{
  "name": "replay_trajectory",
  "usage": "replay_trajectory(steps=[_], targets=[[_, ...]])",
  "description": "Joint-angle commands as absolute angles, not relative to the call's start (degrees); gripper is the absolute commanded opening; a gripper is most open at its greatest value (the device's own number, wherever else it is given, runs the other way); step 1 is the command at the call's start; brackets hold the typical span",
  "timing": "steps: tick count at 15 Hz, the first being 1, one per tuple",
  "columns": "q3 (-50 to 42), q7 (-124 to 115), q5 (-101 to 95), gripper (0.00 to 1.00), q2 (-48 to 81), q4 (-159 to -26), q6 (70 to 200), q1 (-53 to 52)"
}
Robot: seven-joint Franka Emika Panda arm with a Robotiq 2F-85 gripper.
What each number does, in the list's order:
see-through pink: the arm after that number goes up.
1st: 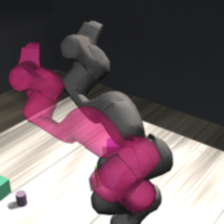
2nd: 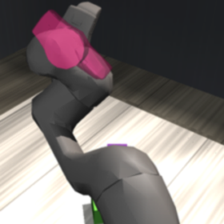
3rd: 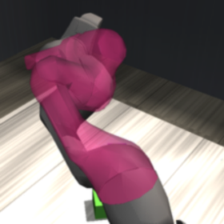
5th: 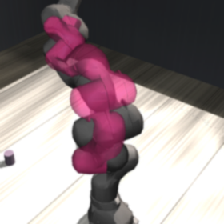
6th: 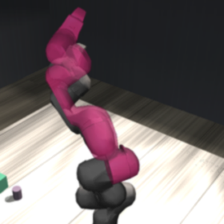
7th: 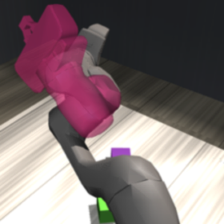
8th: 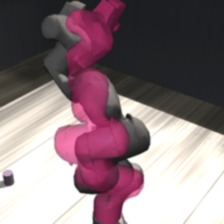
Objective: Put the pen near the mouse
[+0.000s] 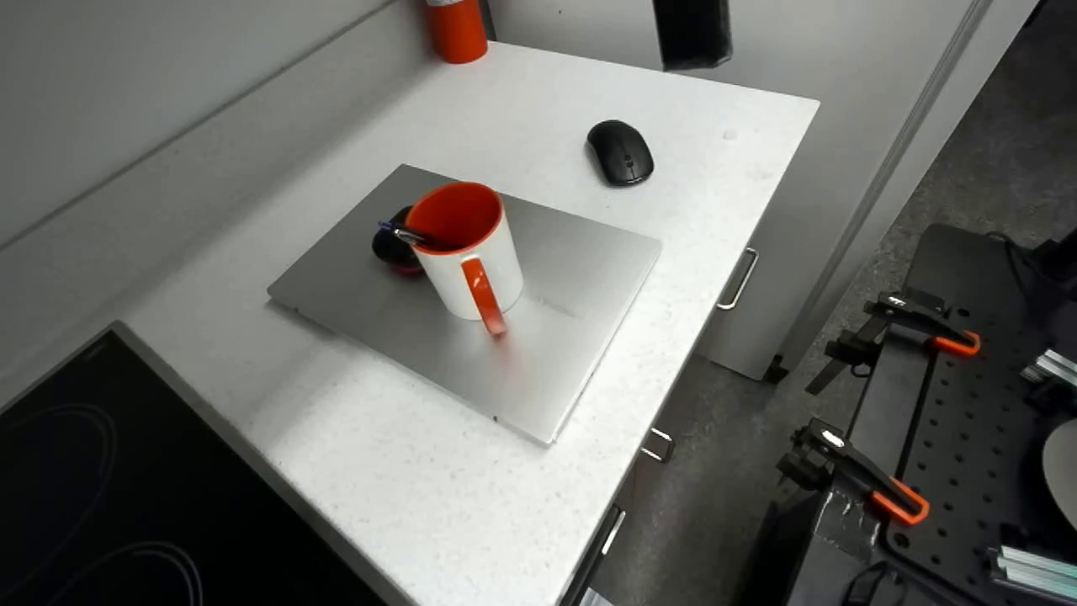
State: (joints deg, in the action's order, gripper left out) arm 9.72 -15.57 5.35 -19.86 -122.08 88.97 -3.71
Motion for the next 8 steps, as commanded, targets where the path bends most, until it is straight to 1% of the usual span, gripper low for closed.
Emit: replay_trajectory(steps=[1,4,8], targets=[[9.0,-14.4,3.8,1.00,-20.2,-123.6,94.3,-3.7],[7.4,-13.1,2.7,1.00,-20.1,-127.0,105.0,-2.8],[4.5,-12.8,4.2,1.00,-18.9,-132.4,122.7,-1.5]])
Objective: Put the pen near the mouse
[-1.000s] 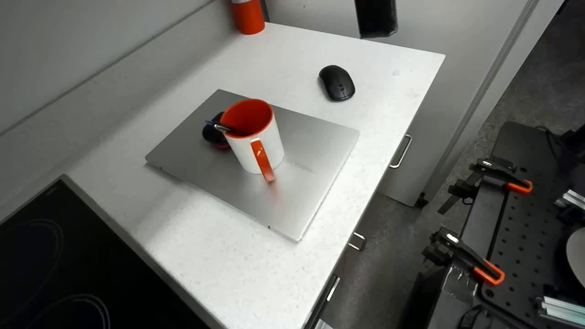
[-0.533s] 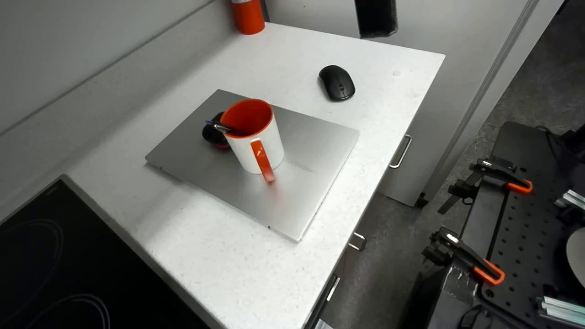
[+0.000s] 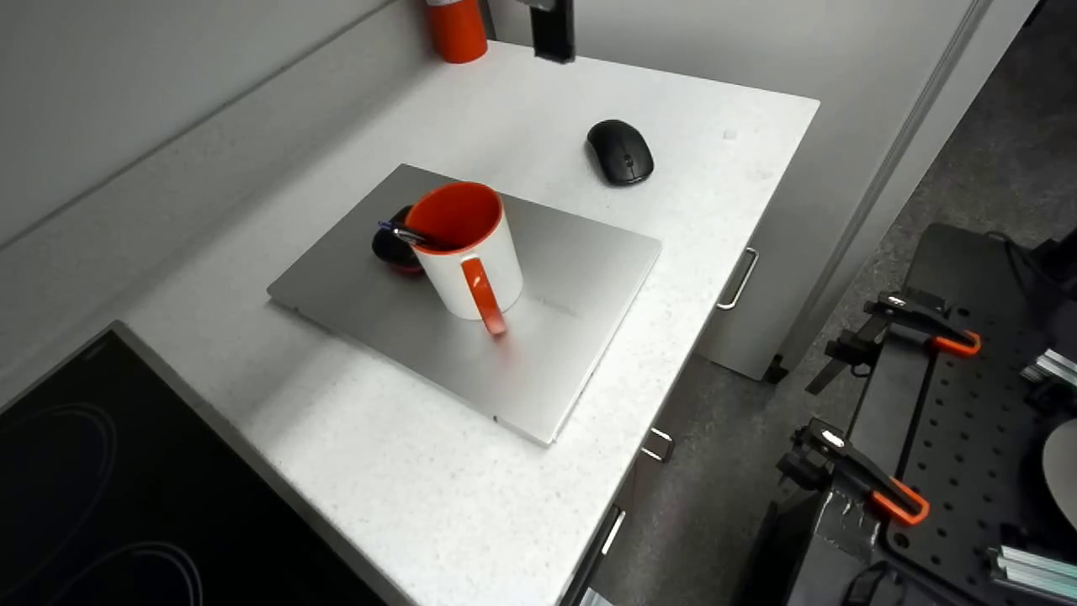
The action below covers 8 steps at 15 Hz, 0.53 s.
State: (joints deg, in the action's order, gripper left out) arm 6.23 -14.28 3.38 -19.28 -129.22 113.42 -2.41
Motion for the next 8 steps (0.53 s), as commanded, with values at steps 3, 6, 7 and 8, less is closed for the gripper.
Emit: replay_trajectory(steps=[3,6,7,8], targets=[[4.3,-14.0,3.5,1.00,-18.1,-132.4,123.5,-1.5],[4.1,-14.0,3.5,1.00,-17.6,-132.7,124.1,-1.4],[4.3,-14.0,3.5,1.00,-17.7,-132.7,124.1,-1.5],[4.3,-14.0,3.5,1.00,-17.7,-132.7,124.1,-1.5]])
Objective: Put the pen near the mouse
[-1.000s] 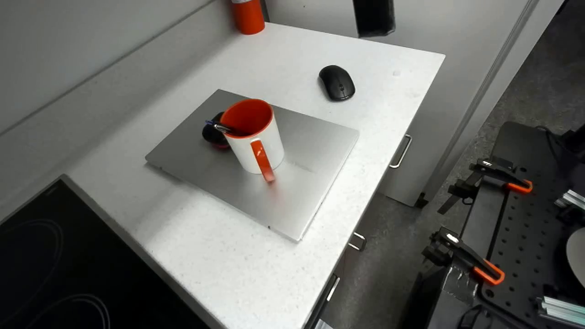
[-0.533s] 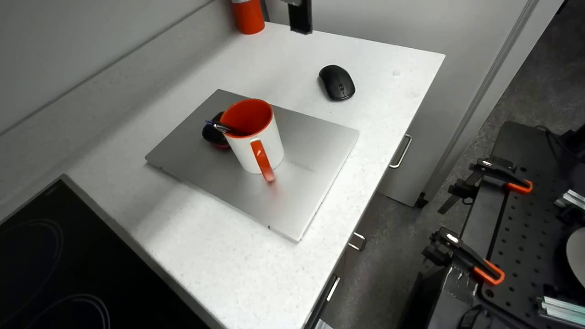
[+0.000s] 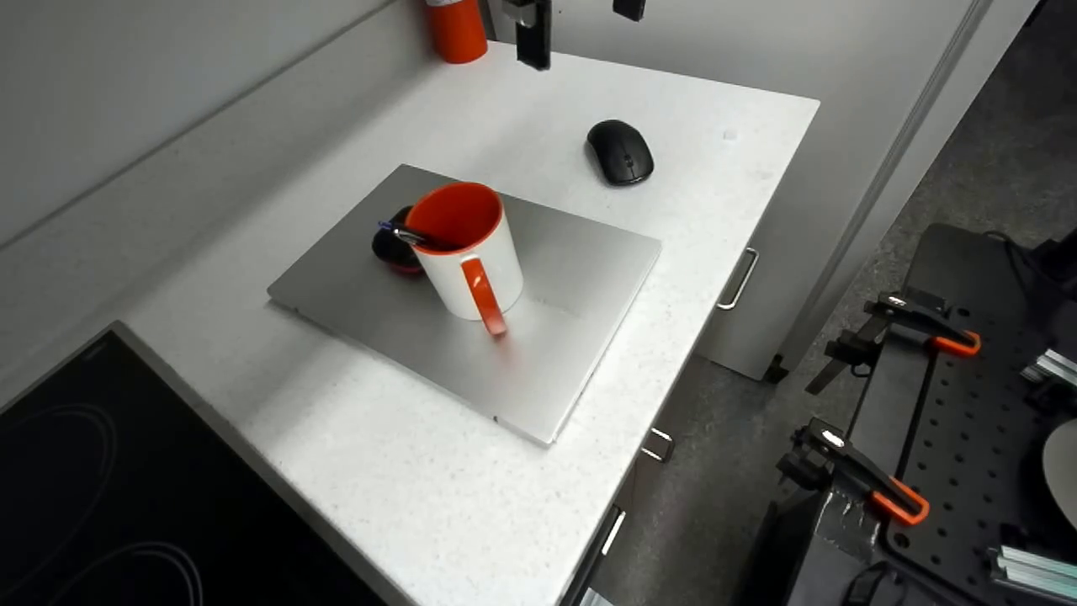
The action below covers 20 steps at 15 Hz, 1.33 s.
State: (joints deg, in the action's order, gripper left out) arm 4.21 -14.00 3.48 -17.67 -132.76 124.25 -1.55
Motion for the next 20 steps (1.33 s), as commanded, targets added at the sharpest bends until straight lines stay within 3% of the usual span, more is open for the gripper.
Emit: replay_trajectory(steps=[1,13,20], targets=[[4.3,-14.0,3.5,1.00,-17.7,-132.6,124.1,-1.5],[2.4,18.7,21.6,1.00,-4.6,-127.4,135.2,-6.1],[2.9,15.4,18.2,1.00,-5.7,-129.5,135.1,-5.1]])
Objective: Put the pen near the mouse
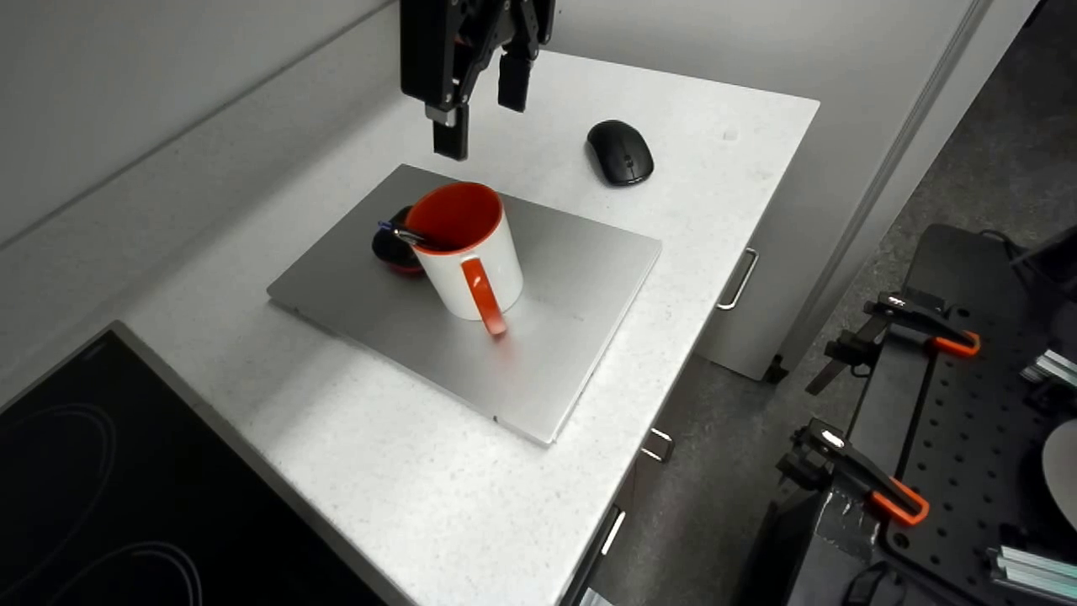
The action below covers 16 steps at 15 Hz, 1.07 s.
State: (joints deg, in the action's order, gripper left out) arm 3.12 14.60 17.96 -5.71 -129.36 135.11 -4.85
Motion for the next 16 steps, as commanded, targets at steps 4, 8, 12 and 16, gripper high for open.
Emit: replay_trajectory(steps=[4,8,12,16], targets=[[3.6,19.5,20.5,1.00,-5.4,-129.6,137.2,-6.3],[4.3,24.6,22.7,1.00,-4.7,-129.2,138.8,-7.8],[4.0,32.7,28.9,1.00,-2.7,-127.9,139.3,-8.8],[4.4,42.5,37.7,1.00,0.2,-126.1,137.7,-8.4]])
